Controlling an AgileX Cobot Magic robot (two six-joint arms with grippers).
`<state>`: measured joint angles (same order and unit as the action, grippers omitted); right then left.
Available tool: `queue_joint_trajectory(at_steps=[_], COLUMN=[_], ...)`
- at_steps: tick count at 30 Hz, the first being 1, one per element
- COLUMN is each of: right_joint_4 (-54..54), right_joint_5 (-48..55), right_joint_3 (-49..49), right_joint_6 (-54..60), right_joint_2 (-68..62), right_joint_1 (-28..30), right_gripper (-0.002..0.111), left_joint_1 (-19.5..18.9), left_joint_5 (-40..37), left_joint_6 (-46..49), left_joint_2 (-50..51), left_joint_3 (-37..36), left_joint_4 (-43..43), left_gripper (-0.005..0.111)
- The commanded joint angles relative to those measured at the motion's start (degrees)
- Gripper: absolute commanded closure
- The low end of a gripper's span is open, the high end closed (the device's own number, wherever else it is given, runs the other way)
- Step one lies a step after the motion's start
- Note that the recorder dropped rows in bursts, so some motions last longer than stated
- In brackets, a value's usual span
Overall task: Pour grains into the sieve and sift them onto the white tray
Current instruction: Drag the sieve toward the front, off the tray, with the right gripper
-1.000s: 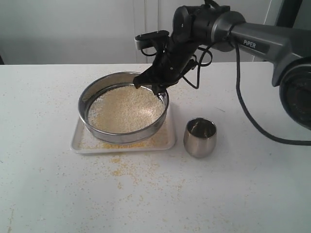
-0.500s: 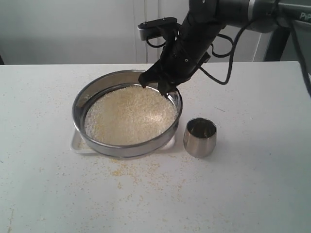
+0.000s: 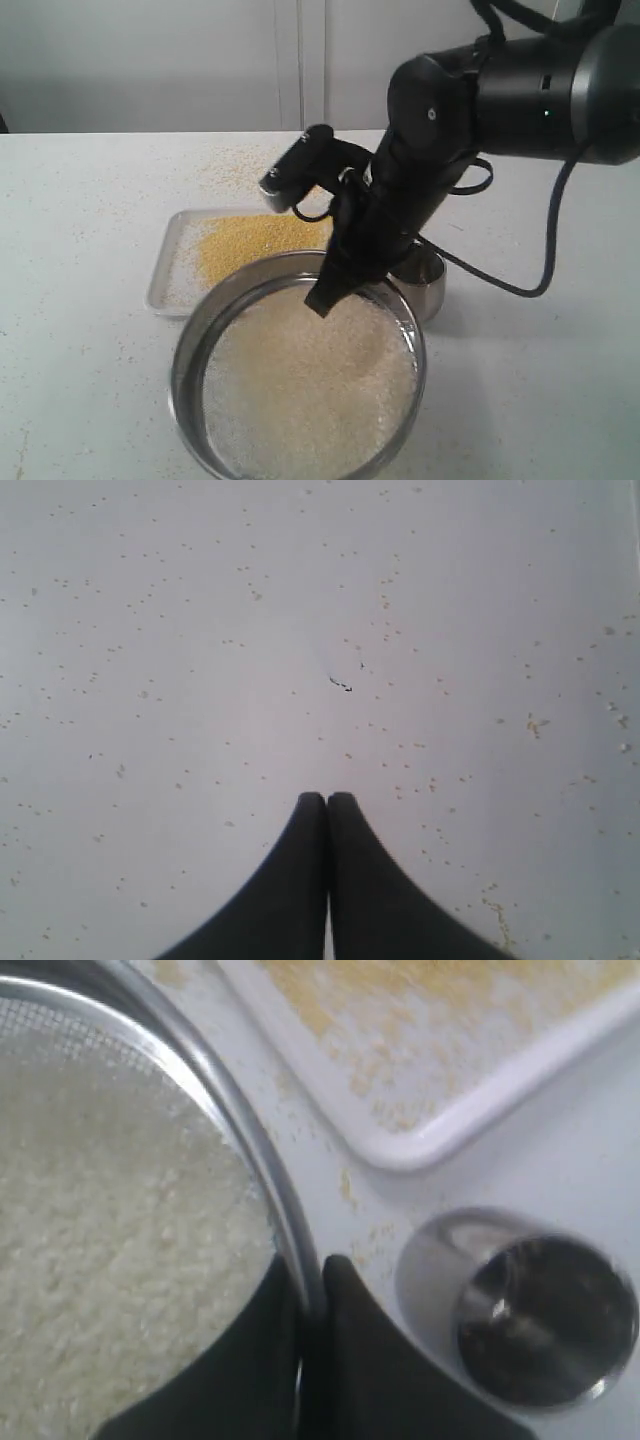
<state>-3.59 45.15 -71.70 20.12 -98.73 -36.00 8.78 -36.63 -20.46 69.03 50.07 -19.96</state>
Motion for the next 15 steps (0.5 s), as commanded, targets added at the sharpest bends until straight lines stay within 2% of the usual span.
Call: queue_joint_trajectory(at_steps=[1,3,6,15], right_joint_4=[-11.93,-18.02,-17.9,-14.57], right_joint_5=[-4.41,-4.71,-8.07,-19.19], right_joint_3=[1.36,2.61,3.91,4.04], right_joint_6=[1.91,12.69,7.89,8.27], right_joint_2=[0.96,-0.83,-4.57,-13.64], right_joint_1=[1.25,-0.15,0.14,0.14], right_gripper=[0.108,0.108,0.108,0.108], left_joint_1=[-0.17,-0.17,-0.17,-0.17], left_joint_5=[-0.42,-0.42,-0.42,-0.42], left_joint_6=[-0.28,-0.28,-0.28,-0.28], left_joint_2=[-0.4,-0.4,-0.4,-0.4], left_joint_3=[-0.44,-0.44,-0.44,-0.44], left_joint_4=[0.01,0.01,0.01,0.01], left_gripper=[0.107,0.107,0.107,0.107])
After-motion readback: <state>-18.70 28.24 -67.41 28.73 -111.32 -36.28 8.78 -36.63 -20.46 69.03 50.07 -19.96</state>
